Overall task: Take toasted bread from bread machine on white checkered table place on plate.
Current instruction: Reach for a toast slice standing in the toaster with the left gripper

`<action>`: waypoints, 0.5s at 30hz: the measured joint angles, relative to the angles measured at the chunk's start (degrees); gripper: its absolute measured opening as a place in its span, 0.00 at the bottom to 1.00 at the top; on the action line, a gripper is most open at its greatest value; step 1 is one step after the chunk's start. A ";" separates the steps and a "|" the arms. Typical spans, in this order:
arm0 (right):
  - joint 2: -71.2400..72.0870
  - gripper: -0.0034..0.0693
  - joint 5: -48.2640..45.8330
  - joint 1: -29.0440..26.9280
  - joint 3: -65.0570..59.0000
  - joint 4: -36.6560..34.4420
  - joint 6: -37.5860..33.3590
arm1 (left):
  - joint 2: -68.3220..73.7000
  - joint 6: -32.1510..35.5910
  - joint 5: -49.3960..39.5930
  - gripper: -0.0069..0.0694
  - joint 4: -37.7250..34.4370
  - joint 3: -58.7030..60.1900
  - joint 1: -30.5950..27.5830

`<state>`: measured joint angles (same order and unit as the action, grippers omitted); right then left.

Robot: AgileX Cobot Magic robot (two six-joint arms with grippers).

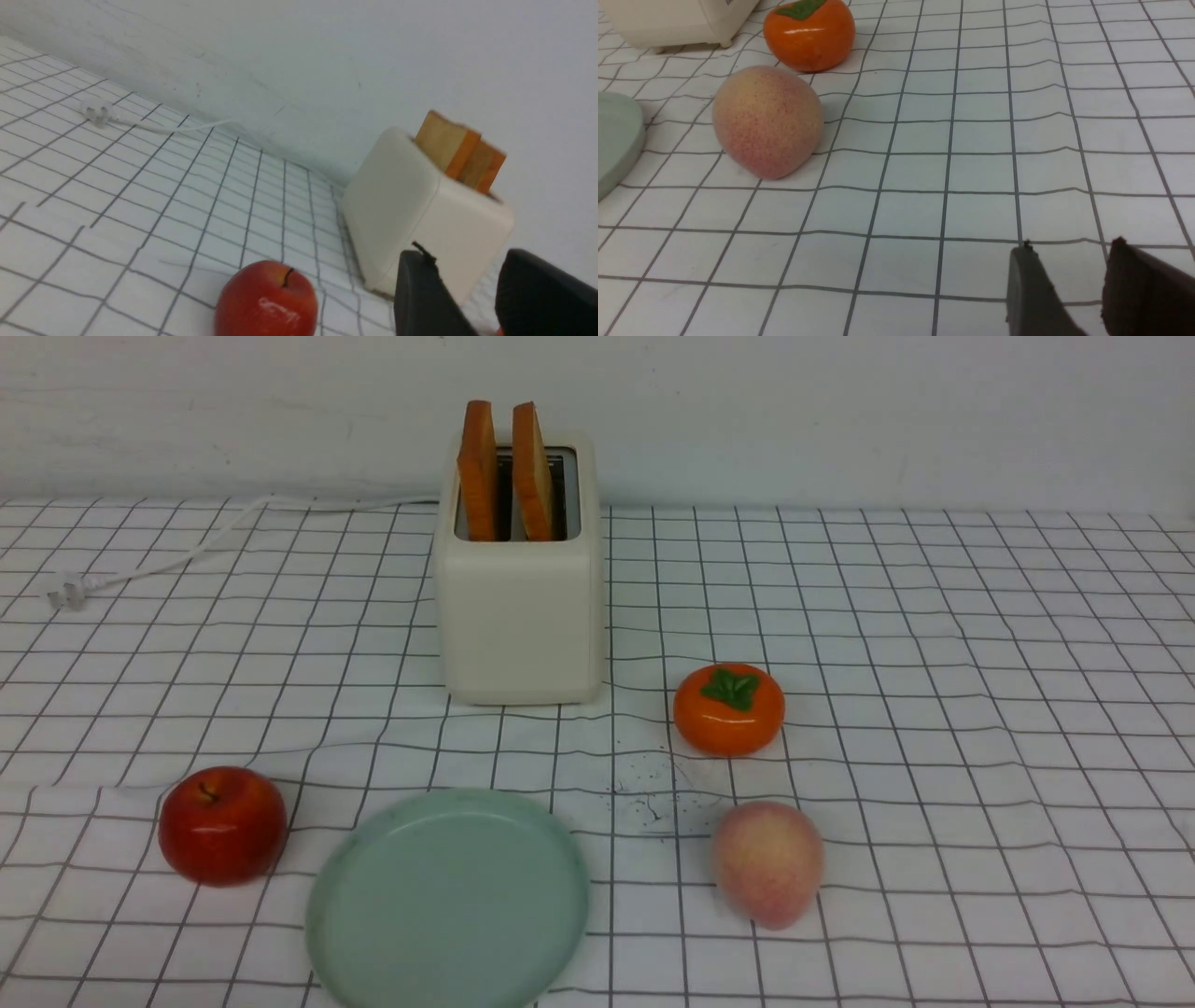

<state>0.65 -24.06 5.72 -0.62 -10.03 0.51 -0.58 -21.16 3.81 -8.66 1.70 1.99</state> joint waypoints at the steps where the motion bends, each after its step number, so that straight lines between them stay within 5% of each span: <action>1: 0.00 0.38 0.00 0.00 0.00 0.00 0.00 | 0.00 -0.30 0.15 0.40 -0.27 0.00 0.00; 9: 0.00 0.38 1.26 0.00 -0.20 -0.25 0.00 | 0.00 -10.78 2.27 0.40 -3.36 0.00 0.00; 15: 0.00 0.38 12.63 0.00 -0.89 -12.77 0.05 | 0.00 -16.49 5.54 0.40 -4.20 0.00 0.00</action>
<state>0.65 -11.43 5.72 -1.51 -22.80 0.56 -0.58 -37.65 9.35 -12.86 1.70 1.99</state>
